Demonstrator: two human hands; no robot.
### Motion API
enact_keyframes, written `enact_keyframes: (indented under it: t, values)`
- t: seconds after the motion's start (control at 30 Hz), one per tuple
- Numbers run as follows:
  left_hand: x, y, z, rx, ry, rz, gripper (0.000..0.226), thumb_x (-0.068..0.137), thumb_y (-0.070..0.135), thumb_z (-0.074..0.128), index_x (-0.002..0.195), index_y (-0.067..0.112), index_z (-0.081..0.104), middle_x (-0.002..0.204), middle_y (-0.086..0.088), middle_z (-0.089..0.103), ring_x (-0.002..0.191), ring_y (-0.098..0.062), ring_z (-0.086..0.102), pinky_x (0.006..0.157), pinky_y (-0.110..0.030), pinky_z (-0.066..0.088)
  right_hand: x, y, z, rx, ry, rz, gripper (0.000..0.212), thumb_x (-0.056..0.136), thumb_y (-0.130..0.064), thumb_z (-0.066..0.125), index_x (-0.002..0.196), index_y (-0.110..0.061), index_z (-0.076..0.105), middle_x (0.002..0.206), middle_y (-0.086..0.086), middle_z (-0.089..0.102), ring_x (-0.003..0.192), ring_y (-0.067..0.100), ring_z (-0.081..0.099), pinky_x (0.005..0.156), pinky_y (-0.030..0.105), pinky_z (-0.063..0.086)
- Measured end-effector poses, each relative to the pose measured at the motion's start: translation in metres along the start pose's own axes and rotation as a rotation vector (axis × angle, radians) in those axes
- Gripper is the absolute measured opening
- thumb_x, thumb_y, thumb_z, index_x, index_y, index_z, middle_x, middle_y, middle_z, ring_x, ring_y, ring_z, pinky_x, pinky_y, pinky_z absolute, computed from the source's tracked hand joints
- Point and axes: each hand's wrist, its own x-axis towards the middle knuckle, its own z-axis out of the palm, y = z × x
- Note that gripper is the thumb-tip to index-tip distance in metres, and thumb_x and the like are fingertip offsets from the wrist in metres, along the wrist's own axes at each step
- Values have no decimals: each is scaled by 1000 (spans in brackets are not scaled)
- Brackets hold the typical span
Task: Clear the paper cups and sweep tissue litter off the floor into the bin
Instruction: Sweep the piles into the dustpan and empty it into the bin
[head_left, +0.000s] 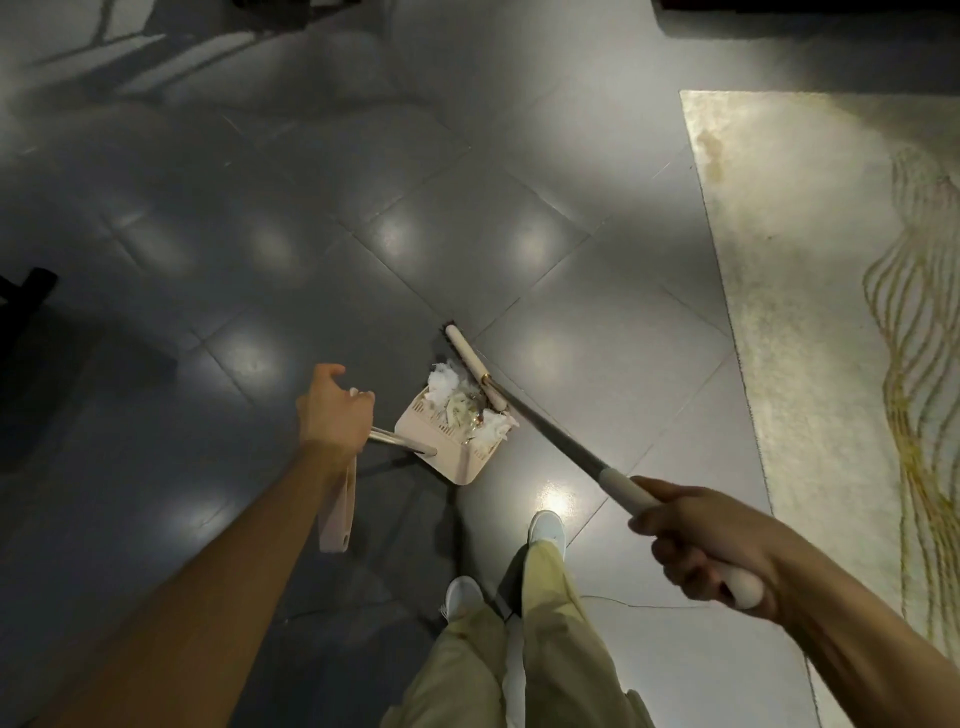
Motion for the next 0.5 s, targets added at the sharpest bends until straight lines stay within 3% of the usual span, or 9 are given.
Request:
enact_keyframes:
  t: [0.07,0.17,0.37,0.5]
  values:
    - [1,-7,-6,-46,6,-18,51,81,11,59,127,19,41,102,-24,62,78,-38,64,53,-36,51,-7,-9,-1,2,-14,-22,30,95,1,45,107,-25,54,48,2,33,35,7,27,30,14,24]
    - [0,-12,-16,-107,18,-51,50,83,12,58,127,22,36,103,-22,61,80,-33,63,53,-35,48,-10,-21,6,-22,-21,-57,30,95,0,45,112,-24,52,50,4,34,35,7,28,31,14,25]
    - [-4,-10,-33,-176,75,-4,47,84,9,55,126,17,35,96,-21,61,62,-24,57,51,-30,45,7,-53,40,-43,-23,-150,38,94,-1,45,129,-15,45,49,2,37,32,6,31,29,14,28]
    - [3,-19,-46,-203,105,-15,46,76,16,56,115,27,35,103,-24,62,70,-29,57,63,-44,52,21,-69,58,-236,56,-265,37,93,-2,47,129,-12,48,53,6,43,37,9,37,35,16,34]
